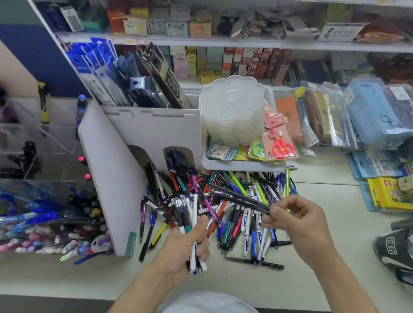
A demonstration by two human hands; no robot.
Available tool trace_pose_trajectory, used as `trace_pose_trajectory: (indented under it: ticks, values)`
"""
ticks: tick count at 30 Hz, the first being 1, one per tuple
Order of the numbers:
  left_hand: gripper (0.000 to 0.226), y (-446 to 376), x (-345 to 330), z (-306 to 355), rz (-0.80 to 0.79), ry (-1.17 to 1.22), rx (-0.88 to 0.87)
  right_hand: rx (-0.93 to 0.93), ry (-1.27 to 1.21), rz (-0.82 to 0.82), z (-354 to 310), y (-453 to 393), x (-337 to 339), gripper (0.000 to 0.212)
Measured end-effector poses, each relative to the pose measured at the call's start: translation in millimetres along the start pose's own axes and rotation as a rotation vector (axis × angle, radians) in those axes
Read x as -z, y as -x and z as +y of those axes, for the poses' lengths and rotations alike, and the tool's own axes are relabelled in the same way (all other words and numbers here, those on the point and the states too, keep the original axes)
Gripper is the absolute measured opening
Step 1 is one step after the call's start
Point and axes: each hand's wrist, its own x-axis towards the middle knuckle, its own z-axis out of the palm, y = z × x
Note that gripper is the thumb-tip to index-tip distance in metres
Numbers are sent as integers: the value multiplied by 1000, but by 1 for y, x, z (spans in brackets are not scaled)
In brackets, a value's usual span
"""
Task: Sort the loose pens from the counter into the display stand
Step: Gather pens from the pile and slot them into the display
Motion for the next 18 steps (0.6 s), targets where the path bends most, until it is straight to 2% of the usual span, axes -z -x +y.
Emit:
trace_pose_trajectory:
  ticks: [4, 6, 10, 13, 15, 18]
  values:
    - [45, 8, -10, 7, 42, 23, -77, -135, -157, -9, 25, 31, -48, 18]
    - [40, 13, -11, 13, 24, 49, -111, -218, -199, -52, 31, 45, -67, 19]
    - [40, 28, -5, 26, 52, 16, -161, -289, -184, -223, 26, 56, -82, 14]
    - [32, 45, 2, 44, 38, -68, -225, -188, -7, -433, 7, 54, -83, 13]
    - [29, 55, 12, 57, 0, -170, -249, -69, 104, -426, -10, 48, -87, 12]
    - [33, 68, 34, 73, -106, -326, -250, 95, 136, -371, -39, 42, -108, 18]
